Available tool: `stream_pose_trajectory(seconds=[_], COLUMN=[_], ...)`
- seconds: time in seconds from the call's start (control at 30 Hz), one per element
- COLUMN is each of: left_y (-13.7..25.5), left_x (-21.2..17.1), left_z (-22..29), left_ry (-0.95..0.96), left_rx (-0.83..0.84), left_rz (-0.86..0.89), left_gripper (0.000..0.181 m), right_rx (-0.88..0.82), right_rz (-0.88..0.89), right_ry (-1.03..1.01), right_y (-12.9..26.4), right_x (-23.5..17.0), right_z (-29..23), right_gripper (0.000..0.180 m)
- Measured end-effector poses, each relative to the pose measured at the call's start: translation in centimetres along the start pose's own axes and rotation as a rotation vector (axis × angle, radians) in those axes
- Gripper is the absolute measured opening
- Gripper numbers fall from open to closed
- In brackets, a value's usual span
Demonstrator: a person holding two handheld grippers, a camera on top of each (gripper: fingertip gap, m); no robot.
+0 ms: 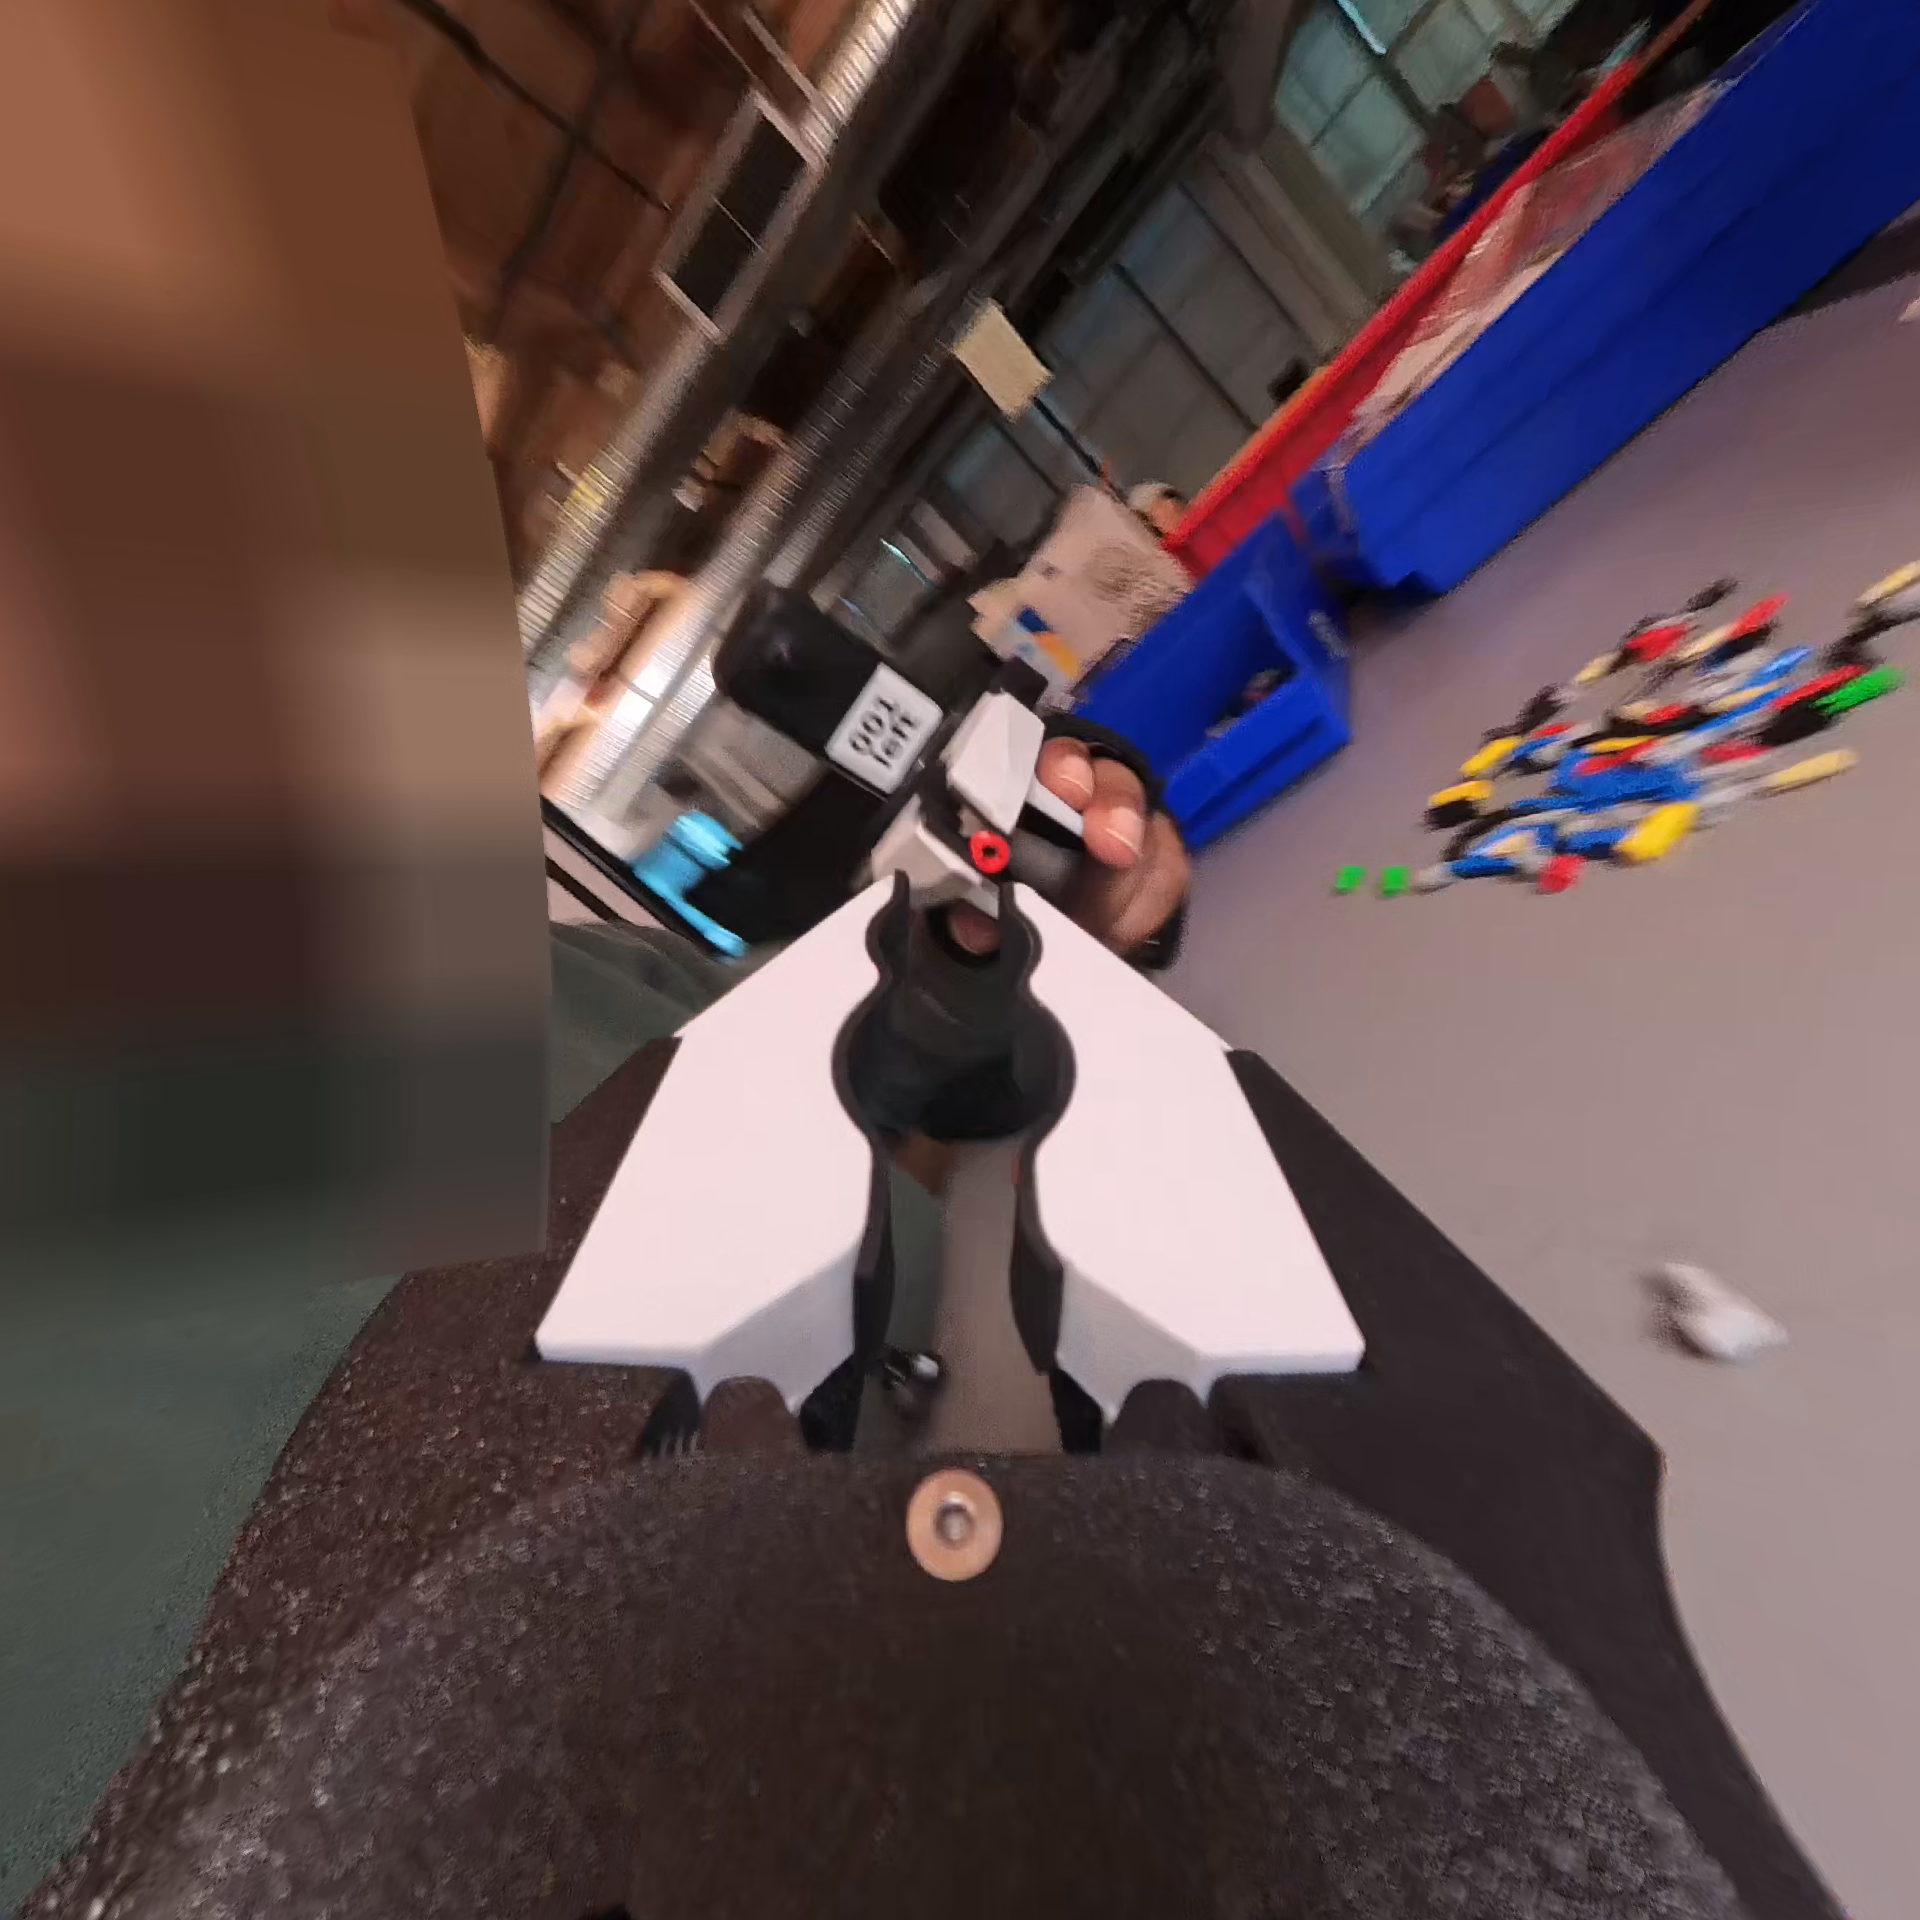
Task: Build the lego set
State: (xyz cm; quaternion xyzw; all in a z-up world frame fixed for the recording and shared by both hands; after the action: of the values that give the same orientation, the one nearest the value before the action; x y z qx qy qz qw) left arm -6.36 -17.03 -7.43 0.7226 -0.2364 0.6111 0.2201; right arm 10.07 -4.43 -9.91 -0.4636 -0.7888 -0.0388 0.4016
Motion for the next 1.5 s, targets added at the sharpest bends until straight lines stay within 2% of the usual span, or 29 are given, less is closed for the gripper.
stream_pose_trajectory(seconds=[0.13,0.23,0.33,0.5,0.6,0.67,0.8,0.97,1.07,1.2,1.5], left_y=[0.3,0.3,0.1,-0.7,-0.8,-0.8,-1.1,-0.6,0.0,0.4,0.2], left_x=[-1.3,-2.3,-3.0,-4.0,-4.1,-4.2,-4.5,-4.2,-4.0,-4.0,-4.3], left_z=[-2.8,-3.8,-4.1,-3.8,-3.5,-3.5,-3.3,-3.7,-4.5,-4.9,-4.2], left_ry=[0.288,0.397,0.45,0.498,0.502,0.499,0.513,0.5,0.503,0.492,0.562], left_rx=[-0.035,-0.08,-0.108,-0.15,-0.162,-0.167,-0.185,-0.182,-0.172,-0.202,-0.344], left_rz=[-0.024,-0.058,-0.082,-0.118,-0.132,-0.142,-0.171,-0.167,-0.147,-0.144,-0.092], left_gripper=[0.005,0.005,0.005,0.005,0.005,0.005,0.006,0.006,0.005,0.005,0.005], right_rx=[-0.428,-0.63,-0.688,-0.692,-0.694,-0.681,-0.66,-0.642,-0.644,-0.613,-0.57], right_rz=[-0.355,-0.675,-0.863,-0.999,-1.042,-1.076,-1.127,-0.874,-0.831,-0.78,-0.779], right_ry=[0.45,0.555,0.525,0.531,0.491,0.507,0.578,0.751,0.866,0.919,0.96], right_y=[3.5,6.7,8.6,7.5,6.9,6.3,4.7,2.5,1.7,1.5,0.8], right_x=[2.0,1.0,-0.5,-1.8,-1.7,-1.8,-2.2,-1.1,-0.8,-0.9,-1.4], right_z=[-1.8,-2.1,-1.8,-0.2,0.6,0.7,0.8,-0.2,-1.2,-2.0,-2.3], right_gripper=[0.016,0.016,0.02,0.021,0.018,0.003,0.001,0.001,0.001,0.0,0.001])
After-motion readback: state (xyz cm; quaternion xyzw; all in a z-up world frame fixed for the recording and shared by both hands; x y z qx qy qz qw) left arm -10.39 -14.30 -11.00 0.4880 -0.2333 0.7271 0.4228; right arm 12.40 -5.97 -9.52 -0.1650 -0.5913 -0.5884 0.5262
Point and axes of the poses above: each gripper's, where its closed fingertips meet, y back along the fingers, x out of its top, z = x × y across the jaws, the point moved 10 cm from there along y, back along the fingers, and after that the axes turned 8 degrees about x, right-handed, at the moved point
